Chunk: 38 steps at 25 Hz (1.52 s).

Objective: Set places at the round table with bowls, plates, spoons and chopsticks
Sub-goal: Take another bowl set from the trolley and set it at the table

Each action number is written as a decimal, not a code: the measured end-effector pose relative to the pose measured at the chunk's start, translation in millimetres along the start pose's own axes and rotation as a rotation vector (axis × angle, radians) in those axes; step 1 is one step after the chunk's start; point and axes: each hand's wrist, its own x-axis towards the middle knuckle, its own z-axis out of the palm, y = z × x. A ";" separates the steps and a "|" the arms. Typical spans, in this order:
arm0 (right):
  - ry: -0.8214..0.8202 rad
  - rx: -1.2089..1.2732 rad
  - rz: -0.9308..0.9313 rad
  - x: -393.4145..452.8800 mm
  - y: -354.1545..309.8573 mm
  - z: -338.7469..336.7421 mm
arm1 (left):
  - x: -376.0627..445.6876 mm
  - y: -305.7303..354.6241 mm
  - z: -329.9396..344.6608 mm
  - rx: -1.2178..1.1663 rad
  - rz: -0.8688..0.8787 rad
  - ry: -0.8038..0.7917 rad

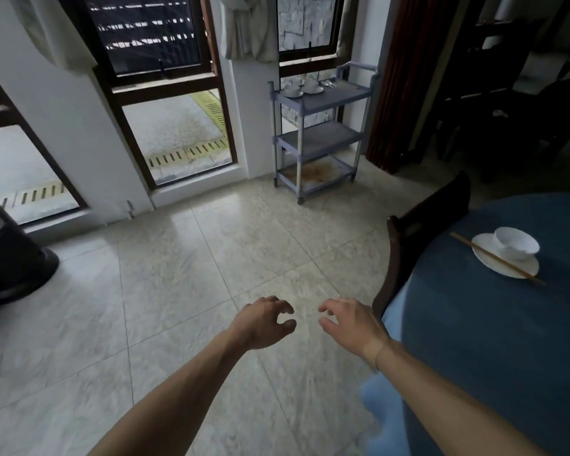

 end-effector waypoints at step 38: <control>0.036 0.039 0.175 722.4 218.6 -174.5 | 760.9 -78.3 -245.5 0.063 0.153 -0.036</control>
